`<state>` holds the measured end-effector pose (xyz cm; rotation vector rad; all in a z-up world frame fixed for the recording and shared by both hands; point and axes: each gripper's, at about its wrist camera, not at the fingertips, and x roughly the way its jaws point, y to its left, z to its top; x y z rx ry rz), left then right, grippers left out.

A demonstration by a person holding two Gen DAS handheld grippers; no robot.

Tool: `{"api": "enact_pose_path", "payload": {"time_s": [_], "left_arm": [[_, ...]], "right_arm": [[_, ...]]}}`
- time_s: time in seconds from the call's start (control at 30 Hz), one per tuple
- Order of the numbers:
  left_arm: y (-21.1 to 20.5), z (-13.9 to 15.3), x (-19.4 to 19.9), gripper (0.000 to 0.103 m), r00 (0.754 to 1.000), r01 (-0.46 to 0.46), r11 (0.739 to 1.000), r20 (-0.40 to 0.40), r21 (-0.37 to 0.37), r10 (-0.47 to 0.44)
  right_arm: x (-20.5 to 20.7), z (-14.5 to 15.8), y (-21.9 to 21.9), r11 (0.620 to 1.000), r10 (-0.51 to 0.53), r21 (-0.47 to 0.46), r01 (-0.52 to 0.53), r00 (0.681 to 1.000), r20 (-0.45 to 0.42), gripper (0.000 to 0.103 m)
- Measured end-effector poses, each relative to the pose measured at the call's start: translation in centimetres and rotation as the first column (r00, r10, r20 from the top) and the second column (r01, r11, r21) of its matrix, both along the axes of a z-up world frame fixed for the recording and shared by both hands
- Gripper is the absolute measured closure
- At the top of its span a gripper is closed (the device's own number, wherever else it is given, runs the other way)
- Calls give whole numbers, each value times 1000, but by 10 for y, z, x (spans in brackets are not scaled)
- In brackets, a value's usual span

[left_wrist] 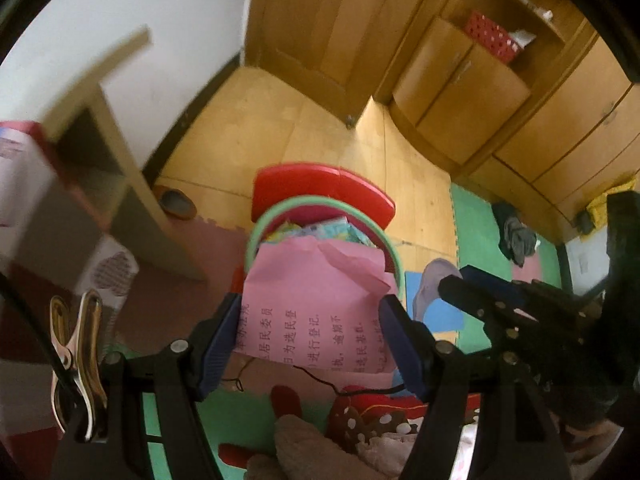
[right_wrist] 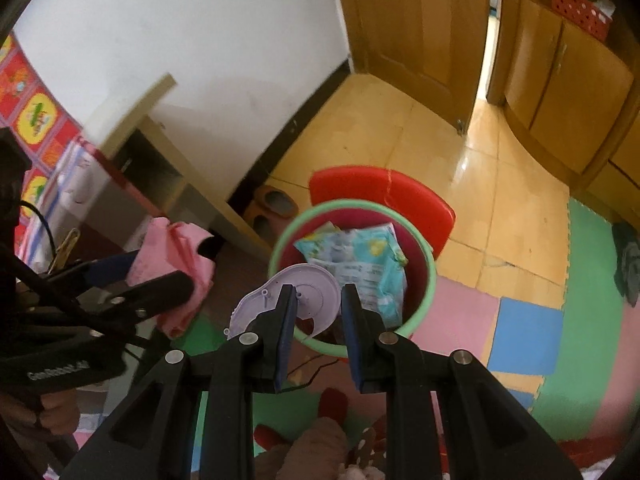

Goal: Collect trash
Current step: 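Carry the pink paper and white plastic piece over the red bucket, then lower both grippers into the bucket and open them to drop the items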

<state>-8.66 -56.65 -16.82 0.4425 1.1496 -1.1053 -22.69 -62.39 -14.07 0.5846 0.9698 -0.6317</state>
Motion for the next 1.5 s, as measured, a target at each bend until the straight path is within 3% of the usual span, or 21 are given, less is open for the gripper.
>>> {"api": "enact_pose_path", "payload": {"time_s": [0.37, 0.57, 0.73, 1.0, 1.5], "left_arm": [[-54, -87, 0, 30, 998, 42, 994, -59, 99, -36], [-74, -109, 6, 29, 996, 47, 990, -78, 130, -37], [-79, -118, 9, 28, 996, 38, 986, -80, 165, -25], [-83, -123, 9, 23, 998, 38, 982, -64, 187, -27], [-74, -100, 3, 23, 999, 4, 983, -32, 181, 2]], "right_arm": [[0, -76, -40, 999, -37, 37, 39, 997, -70, 79], [1, -101, -59, 997, -49, 61, 55, 994, -95, 79], [4, -109, -68, 995, -59, 72, 68, 992, -113, 78], [3, -114, -70, 995, -58, 68, 67, 990, -126, 62], [-5, -98, -61, 994, -92, 45, 97, 990, -106, 61]]}}
